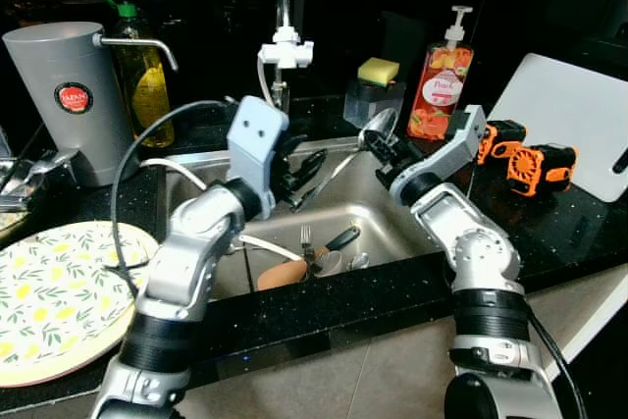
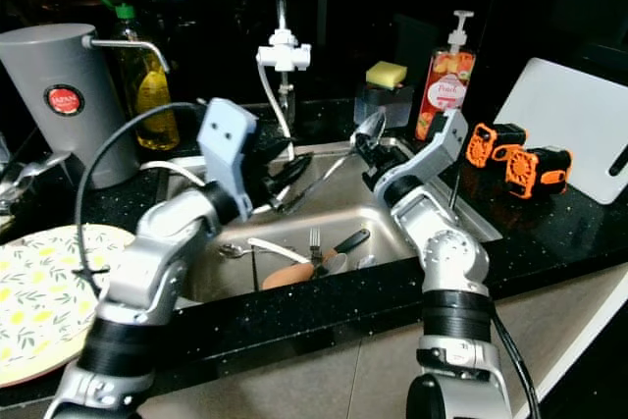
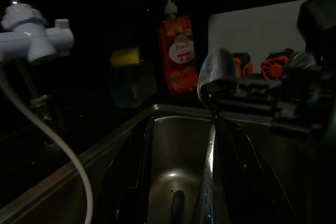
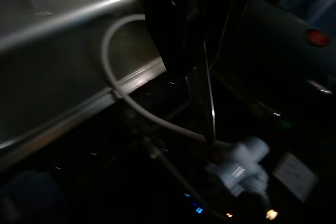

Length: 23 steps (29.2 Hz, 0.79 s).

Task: Kitchen organization

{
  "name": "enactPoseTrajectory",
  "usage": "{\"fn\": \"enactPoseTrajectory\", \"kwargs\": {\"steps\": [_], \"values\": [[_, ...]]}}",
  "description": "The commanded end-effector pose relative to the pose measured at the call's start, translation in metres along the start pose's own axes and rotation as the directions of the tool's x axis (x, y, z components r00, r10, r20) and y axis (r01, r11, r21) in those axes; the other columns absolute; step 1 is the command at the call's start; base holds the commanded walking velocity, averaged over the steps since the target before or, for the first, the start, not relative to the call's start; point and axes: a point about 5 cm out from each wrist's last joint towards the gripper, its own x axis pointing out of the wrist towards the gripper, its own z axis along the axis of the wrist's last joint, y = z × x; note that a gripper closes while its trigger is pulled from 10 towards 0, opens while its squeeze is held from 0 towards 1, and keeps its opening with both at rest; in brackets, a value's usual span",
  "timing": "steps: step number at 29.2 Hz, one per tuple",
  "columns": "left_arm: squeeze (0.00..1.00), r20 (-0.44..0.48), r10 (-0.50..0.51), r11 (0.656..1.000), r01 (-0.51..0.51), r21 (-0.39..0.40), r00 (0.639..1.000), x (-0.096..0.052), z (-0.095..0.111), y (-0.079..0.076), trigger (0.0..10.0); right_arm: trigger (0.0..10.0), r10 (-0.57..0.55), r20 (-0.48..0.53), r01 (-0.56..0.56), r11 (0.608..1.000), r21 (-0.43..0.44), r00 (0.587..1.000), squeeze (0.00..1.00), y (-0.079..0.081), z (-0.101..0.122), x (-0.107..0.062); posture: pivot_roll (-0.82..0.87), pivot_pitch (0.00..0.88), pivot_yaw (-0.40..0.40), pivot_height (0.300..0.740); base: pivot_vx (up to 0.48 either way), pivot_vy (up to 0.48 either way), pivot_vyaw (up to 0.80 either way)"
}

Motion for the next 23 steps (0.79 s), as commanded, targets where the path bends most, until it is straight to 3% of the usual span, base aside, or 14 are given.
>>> {"fn": "enactPoseTrajectory", "kwargs": {"steps": [1,6,8,9,12,15,18,23], "values": [[0.0,0.006,0.001,1.0,-0.001,0.007,1.0,-0.006,0.006,0.0,10.0,10.0,-0.053,-0.019,0.051,0.995,-0.087,0.998,0.0,-0.006,-0.007,0.005,0.16,0.035,-0.05,0.74,0.0,0.0,0.0],[0.0,0.009,0.006,1.0,-0.006,0.014,1.0,-0.012,0.01,-0.004,10.0,10.0,-0.142,-0.054,0.128,0.97,-0.207,0.988,0.0,-0.013,-0.016,0.015,0.19,0.041,-0.07,0.74,0.0,0.0,0.0],[0.0,-0.001,0.015,1.0,-0.015,0.021,1.0,-0.017,0.011,-0.008,10.0,10.0,-0.216,-0.081,0.174,0.917,-0.358,0.973,0.0,-0.017,-0.026,0.021,0.21,0.051,-0.084,0.74,0.0,0.0,0.0],[0.0,-0.001,0.015,1.0,-0.015,0.021,1.0,-0.017,0.011,-0.008,10.0,10.0,-0.216,-0.081,0.174,0.917,-0.358,0.973,0.0,-0.017,-0.026,0.021,0.21,0.051,-0.084,0.74,0.0,0.0,0.0],[0.0,-0.029,0.036,0.999,-0.035,0.014,0.999,-0.026,0.009,-0.014,10.0,10.0,-0.3,-0.15,0.195,0.855,-0.48,0.942,0.0,-0.023,-0.049,0.022,0.25,0.073,-0.105,0.74,0.0,0.0,0.0],[0.0,-0.042,0.045,0.999,-0.045,0.012,0.998,-0.03,0.009,-0.015,10.0,10.0,-0.315,-0.184,0.19,0.848,-0.494,0.931,0.0,-0.026,-0.058,0.02,0.27,0.088,-0.115,0.74,0.0,0.0,0.0],[0.0,-0.085,0.076,0.997,-0.076,-0.003,0.993,-0.043,0.008,-0.02,10.0,10.0,-0.331,-0.256,0.167,0.848,-0.504,0.908,0.0,-0.033,-0.08,0.014,0.3,0.121,-0.126,0.74,0.0,0.0,0.0],[0.0,-0.125,0.085,0.996,-0.087,-0.011,0.989,-0.053,0.008,-0.025,10.0,10.0,-0.347,-0.27,0.192,0.863,-0.468,0.898,0.0,-0.041,-0.086,0.01,0.33,0.172,-0.122,0.74,0.0,0.0,0.0]]}}
